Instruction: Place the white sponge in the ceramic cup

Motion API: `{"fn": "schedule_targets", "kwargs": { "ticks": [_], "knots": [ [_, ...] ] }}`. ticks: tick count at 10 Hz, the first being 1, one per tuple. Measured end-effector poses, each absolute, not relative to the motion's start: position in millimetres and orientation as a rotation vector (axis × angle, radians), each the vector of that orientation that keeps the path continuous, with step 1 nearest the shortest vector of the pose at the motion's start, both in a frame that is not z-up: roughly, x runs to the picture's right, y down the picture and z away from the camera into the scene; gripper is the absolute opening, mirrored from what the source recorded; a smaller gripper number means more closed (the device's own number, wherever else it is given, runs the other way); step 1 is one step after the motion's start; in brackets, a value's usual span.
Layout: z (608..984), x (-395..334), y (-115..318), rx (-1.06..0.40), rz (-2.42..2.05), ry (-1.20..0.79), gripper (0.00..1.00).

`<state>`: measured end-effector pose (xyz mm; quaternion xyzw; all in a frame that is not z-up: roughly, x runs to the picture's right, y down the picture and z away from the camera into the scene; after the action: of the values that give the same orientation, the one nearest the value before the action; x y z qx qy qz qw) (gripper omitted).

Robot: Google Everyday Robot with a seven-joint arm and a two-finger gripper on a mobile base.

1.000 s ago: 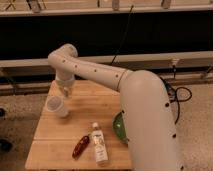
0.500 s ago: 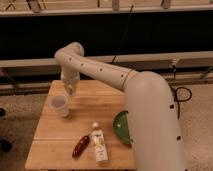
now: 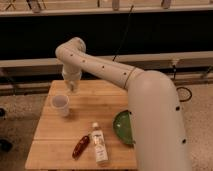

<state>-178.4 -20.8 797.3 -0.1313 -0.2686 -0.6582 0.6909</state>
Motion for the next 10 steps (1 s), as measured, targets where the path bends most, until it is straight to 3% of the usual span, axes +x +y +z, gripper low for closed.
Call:
{"fn": "schedule_targets", "kwargs": {
  "ticks": [7,10],
  "knots": [
    [748,-231,14,-0.281,-1.569,-0.717,0.0],
    [749,-251,28,-0.29,-1.605,-0.779,0.01]
  ]
}}
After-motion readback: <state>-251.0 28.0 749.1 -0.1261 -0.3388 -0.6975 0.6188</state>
